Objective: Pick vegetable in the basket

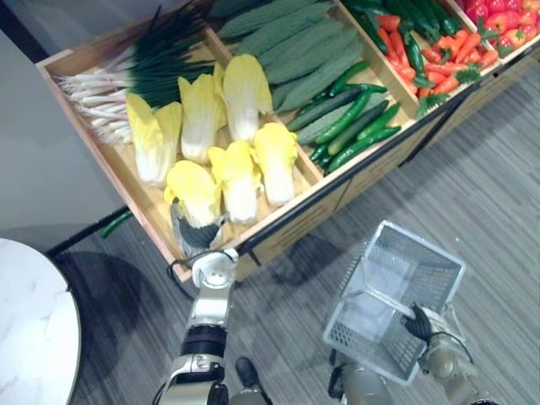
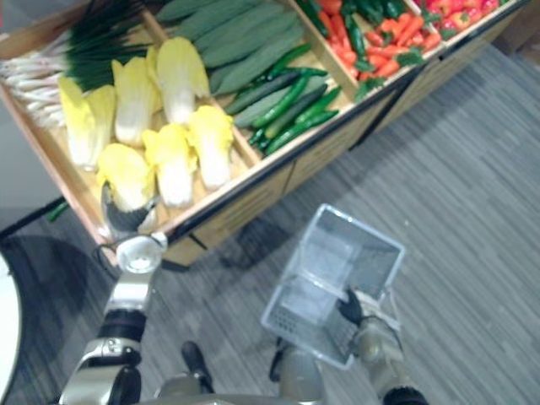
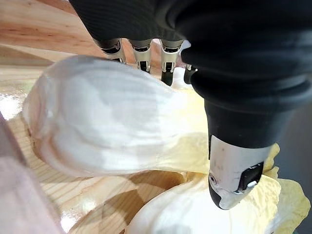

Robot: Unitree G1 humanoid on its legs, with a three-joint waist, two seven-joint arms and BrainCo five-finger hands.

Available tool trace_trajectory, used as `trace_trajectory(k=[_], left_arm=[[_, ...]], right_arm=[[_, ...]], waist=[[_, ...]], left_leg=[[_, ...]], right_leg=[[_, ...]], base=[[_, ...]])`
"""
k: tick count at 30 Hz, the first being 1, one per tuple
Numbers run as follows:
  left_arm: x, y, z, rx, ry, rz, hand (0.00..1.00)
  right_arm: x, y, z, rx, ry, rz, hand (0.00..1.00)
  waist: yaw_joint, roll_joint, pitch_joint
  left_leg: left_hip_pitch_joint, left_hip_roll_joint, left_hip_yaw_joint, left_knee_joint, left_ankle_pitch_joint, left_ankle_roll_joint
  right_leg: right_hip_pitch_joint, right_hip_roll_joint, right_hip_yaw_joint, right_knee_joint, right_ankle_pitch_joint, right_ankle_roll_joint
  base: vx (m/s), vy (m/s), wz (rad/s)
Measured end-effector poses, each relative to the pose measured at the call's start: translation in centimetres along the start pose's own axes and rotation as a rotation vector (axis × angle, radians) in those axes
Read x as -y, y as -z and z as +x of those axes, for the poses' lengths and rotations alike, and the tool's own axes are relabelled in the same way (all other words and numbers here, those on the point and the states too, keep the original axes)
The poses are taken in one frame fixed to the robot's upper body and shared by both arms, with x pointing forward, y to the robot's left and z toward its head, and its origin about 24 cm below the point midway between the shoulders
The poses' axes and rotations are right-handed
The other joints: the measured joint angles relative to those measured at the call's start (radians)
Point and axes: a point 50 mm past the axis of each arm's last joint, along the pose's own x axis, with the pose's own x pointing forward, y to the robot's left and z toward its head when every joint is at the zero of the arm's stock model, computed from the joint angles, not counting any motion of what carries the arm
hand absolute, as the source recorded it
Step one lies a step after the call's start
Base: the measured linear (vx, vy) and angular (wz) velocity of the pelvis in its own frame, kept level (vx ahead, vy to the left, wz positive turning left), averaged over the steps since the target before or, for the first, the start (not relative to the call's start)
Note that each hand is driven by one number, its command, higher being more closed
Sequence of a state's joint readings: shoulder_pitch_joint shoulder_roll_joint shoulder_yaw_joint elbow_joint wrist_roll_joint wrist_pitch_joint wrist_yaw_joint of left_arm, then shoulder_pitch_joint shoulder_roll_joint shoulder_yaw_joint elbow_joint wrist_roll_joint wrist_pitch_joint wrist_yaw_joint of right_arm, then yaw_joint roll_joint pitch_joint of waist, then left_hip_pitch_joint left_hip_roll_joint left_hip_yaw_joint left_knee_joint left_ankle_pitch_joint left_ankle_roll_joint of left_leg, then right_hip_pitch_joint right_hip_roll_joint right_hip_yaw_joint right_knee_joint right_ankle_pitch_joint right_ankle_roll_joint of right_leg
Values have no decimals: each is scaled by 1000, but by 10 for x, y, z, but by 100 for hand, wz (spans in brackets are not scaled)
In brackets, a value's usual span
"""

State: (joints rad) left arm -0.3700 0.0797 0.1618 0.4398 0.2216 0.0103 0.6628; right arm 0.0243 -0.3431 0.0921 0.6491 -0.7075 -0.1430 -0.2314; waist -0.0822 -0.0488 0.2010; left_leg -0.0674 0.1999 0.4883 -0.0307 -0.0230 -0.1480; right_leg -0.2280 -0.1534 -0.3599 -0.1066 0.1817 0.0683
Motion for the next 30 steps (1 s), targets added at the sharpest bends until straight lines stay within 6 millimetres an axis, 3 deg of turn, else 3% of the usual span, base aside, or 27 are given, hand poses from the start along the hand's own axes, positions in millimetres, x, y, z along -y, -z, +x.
trace_trajectory(k=[20, 21, 30], left_arm=[[-16, 24, 10, -115, -153, 44, 0], [-15, 24, 11, -116, -152, 44, 100], [-22, 27, 23, -119, -175, 101, 100]], right_arm=[[6, -17, -2, 113, 19, -16, 100], [6, -17, -1, 118, 19, -20, 100], [6, -24, 0, 158, -1, -45, 100]], waist=[[-1, -2, 23], [-1, -2, 26], [2, -2, 27]], left_leg=[[17, 5, 55, 20, -37, -10], [18, 4, 55, 20, -37, -10], [22, 1, 66, 20, -37, -10]], right_leg=[[-25, 13, 79, 0, 7, 5], [-25, 12, 81, 0, 8, 6], [-31, 12, 95, 0, 16, 7]], base=[[-9, -31, -10], [-29, -32, -2], [-20, -35, -4]])
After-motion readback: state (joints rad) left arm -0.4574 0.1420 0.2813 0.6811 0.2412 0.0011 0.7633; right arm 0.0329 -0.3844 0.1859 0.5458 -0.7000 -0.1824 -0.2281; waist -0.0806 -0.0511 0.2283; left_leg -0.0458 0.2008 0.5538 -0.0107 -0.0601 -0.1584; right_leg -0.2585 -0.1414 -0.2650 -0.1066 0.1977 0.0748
